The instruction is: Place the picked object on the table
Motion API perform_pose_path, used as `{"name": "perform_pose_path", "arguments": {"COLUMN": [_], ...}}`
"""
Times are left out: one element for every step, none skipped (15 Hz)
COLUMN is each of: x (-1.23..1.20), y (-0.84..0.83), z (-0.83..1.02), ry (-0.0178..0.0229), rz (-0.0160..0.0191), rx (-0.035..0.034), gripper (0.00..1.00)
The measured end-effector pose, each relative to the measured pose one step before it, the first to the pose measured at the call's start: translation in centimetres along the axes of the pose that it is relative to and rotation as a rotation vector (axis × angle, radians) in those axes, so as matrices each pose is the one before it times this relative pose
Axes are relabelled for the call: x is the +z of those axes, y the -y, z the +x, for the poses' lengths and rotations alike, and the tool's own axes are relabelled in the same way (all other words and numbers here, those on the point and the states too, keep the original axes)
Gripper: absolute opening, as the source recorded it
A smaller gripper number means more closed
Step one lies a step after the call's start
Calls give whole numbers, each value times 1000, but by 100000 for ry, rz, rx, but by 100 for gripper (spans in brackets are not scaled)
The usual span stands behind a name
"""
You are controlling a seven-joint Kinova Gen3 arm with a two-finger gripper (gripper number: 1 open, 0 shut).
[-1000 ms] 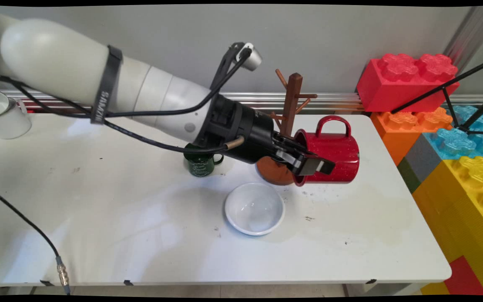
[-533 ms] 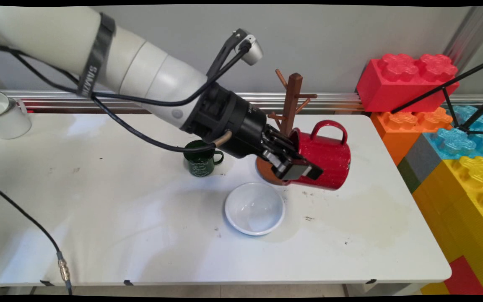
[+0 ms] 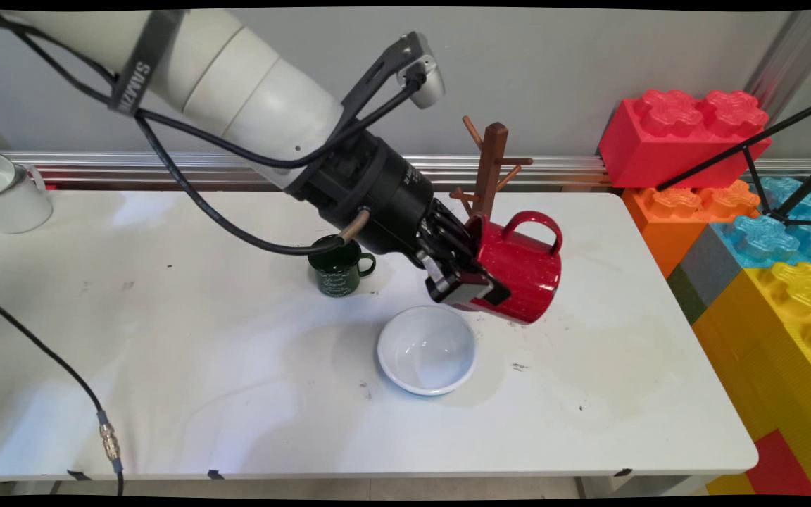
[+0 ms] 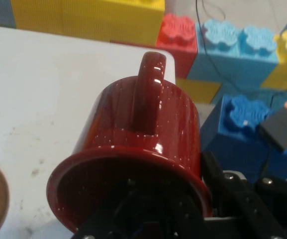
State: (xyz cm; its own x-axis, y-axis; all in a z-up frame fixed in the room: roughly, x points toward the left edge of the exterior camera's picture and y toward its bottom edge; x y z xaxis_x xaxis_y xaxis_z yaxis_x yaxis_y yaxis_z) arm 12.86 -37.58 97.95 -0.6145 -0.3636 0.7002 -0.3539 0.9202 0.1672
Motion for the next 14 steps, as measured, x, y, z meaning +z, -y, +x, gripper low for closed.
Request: {"name": "perform_pose_path", "arguments": {"x": [-233, -161, -153, -203, -214, -204, -184, -181, -251, -163, -191, -184, -136, -128], "y": [-41, -28, -28, -22, -19, -1, 4, 0, 19, 31, 51, 66, 63, 91], "z": [347, 160, 129, 130, 142, 142, 128, 110, 101, 37, 16, -10, -51, -79], "ry": [2632, 1870, 1906, 2428, 2651, 2647, 2434, 2340, 3345, 2547, 2966, 2901, 2499, 2779], "rz": [463, 251, 187, 342, 375, 414, 477, 490, 879, 735, 938, 1018, 945, 1089], "rx": [2003, 1013, 884, 976, 1013, 1004, 878, 744, 753, 385, 384, 349, 235, 191], "gripper": [0, 0, 0, 0, 0, 0, 0, 0, 0, 0, 0, 0, 0, 0]}}
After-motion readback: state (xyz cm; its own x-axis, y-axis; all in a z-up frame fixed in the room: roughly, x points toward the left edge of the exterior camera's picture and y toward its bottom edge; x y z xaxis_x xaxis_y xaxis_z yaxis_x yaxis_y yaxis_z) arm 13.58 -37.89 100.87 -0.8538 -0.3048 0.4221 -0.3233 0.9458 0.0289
